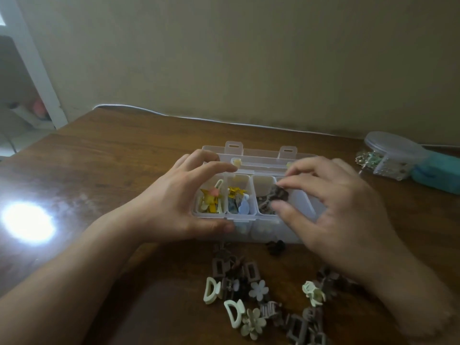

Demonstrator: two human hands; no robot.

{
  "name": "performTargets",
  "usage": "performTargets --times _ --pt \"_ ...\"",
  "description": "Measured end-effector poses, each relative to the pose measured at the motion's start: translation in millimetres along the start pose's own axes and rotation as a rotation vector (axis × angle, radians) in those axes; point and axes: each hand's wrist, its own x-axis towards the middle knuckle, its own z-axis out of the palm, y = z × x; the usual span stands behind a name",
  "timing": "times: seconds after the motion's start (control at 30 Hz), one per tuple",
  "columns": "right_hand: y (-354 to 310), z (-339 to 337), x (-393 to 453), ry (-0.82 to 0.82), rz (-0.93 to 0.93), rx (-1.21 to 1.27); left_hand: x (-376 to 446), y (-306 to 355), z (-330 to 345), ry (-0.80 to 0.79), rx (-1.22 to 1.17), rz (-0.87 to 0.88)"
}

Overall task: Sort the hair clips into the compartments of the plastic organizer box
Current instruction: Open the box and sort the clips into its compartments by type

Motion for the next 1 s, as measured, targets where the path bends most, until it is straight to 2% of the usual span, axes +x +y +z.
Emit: performTargets --times 0.1,0.23,0.3,0.4,0.5,0.63,0.7,0.77,0.83,0.9,0.97,1.0 --pt "6 3 1 -0.059 0.022 -0.042 0 0 -1 0.004 -0.002 0.001" --pt "7 -19 -6 -0.044 0.005 0.126 -2 0 -8 0.018 0.023 0.005" --pt "8 -31 -10 -0.244 -0.081 0.083 -3 -2 -14 0.005 0.013 -0.007" --pt "10 -45 -13 -0.673 -0.126 -0.031 -6 -10 -26 -0.032 -0.012 -0.056" --pt "3 -51 -13 -0.862 -0.125 -0.075 -14 -21 -43 -0.090 -0.037 -0.123" --pt "0 -41 -19 -0.793 -0.134 -0.191 -22 -25 -53 -0.139 -0.077 -0.188" --pt "0 -37 -20 -0.796 -0.094 -0.221 -22 -21 -53 -0.132 -0.185 -0.255" --pt "1 -37 -18 -0.814 -0.053 -0.218 -17 -14 -48 -0.010 -0.287 -0.306" --pt "4 -38 -17 -0.789 -0.058 -0.193 -7 -12 -36 0.258 -0.288 -0.384" --pt "10 -44 -14 -0.740 -0.066 -0.162 2 -10 -25 0.457 -0.414 -0.533" --pt "13 -53 -12 -0.675 -0.071 -0.087 6 -11 -18 0.476 -0.607 -0.651" --pt "17 -55 -11 -0.590 -0.092 -0.027 7 -11 -17 0.454 -0.667 -0.687"
